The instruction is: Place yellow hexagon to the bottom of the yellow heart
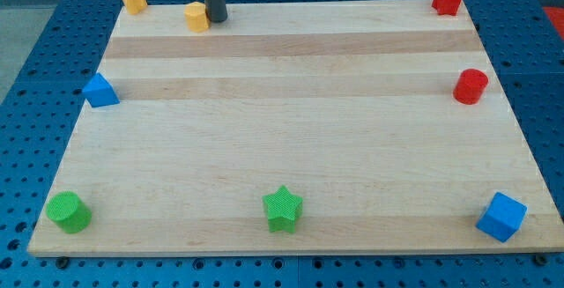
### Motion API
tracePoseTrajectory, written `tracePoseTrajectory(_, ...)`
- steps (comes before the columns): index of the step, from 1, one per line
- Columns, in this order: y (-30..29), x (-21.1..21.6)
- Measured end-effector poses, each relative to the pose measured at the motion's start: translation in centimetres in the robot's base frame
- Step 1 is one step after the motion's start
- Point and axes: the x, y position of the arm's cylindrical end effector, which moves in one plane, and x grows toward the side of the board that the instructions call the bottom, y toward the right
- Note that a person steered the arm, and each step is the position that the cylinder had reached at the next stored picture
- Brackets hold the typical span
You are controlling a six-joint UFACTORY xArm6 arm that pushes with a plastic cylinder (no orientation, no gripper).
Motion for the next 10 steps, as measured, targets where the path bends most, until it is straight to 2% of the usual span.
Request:
tracePoseTrajectory(3, -1.4, 1.3)
tracePoseTrajectory(7, -7.5, 1.5)
tracePoseTrajectory(10, -6.1, 1.4)
